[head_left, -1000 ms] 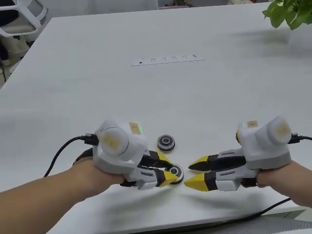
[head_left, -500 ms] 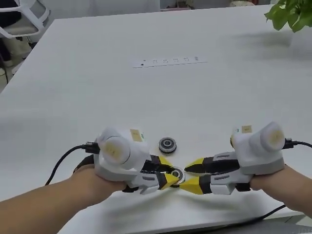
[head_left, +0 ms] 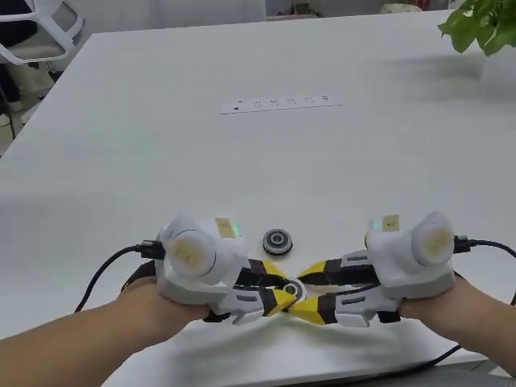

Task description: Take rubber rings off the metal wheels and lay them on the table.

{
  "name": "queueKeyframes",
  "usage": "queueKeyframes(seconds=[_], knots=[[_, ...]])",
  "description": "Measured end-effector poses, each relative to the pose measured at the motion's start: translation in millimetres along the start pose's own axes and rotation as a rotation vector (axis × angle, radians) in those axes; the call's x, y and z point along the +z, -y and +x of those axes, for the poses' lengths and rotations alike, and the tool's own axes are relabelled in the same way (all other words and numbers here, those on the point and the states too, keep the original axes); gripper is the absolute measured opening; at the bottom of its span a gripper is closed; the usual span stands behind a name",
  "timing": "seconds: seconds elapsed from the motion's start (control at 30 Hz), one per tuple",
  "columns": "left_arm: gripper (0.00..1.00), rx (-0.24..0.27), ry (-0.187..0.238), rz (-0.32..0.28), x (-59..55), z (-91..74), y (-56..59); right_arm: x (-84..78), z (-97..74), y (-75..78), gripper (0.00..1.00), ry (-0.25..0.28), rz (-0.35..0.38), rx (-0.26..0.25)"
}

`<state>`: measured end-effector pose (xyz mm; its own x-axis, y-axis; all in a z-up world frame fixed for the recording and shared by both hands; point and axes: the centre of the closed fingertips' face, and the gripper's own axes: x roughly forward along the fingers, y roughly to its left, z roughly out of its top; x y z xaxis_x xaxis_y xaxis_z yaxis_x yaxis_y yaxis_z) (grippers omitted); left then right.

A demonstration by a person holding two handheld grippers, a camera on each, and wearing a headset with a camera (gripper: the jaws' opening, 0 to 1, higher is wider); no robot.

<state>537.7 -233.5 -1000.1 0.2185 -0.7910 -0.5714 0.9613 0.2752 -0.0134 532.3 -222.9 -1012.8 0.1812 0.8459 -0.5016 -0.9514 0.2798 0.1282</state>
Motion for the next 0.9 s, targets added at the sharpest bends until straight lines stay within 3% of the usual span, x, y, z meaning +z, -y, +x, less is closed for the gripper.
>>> queueKeyframes(seconds=[0.07, 0.33, 0.9], knots=[[0.14, 0.001, 0.001, 0.001, -0.3, 0.1, -0.1, -3.0, 0.3, 0.2, 0.25, -0.02, -0.031, -0.004], [0.14, 0.003, 0.002, -0.001, -0.5, 1.1, -0.4, -6.6, -2.2, 1.5, 0.23, -0.03, -0.042, -0.011], [0.13, 0.006, 0.005, -0.005, -0.3, 1.8, -0.3, -10.5, -9.3, 3.6, 0.16, -0.024, -0.005, -0.024]])
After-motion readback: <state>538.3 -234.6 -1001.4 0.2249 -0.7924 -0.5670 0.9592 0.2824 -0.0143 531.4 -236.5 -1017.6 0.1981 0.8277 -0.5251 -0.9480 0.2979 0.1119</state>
